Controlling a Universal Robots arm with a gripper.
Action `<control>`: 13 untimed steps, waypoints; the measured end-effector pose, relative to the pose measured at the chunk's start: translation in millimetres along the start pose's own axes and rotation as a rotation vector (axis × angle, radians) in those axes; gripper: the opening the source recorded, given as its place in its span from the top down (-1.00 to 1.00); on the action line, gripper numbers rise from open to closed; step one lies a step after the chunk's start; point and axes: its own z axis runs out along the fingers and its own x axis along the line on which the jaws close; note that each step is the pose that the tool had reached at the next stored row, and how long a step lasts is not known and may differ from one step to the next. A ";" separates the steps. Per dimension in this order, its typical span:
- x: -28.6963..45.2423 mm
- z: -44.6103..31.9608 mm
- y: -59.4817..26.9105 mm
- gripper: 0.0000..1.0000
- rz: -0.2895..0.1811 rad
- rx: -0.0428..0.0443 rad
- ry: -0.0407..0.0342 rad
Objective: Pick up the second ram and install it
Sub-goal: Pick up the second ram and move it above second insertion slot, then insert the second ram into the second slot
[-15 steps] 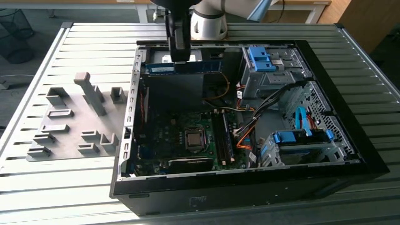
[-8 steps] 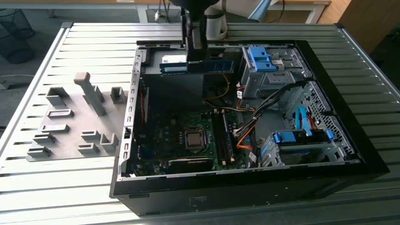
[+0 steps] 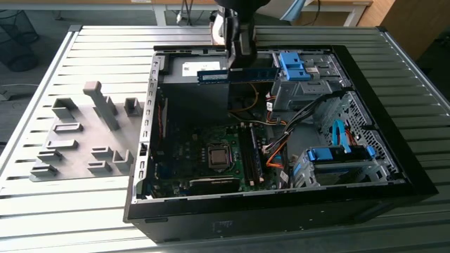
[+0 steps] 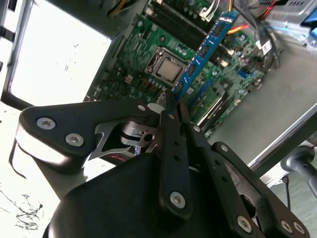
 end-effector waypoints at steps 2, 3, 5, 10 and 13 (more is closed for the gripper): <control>0.1 0.0 -1.5 0.73 0.000 0.0000 0.0000; 0.1 0.0 -1.5 0.73 0.000 0.0000 0.0000; 0.0 0.0 -2.2 0.73 0.000 0.0000 0.0000; 0.0 0.0 -2.4 0.73 0.000 0.0000 0.0000; 0.0 0.0 -2.4 0.73 0.001 0.0000 0.0000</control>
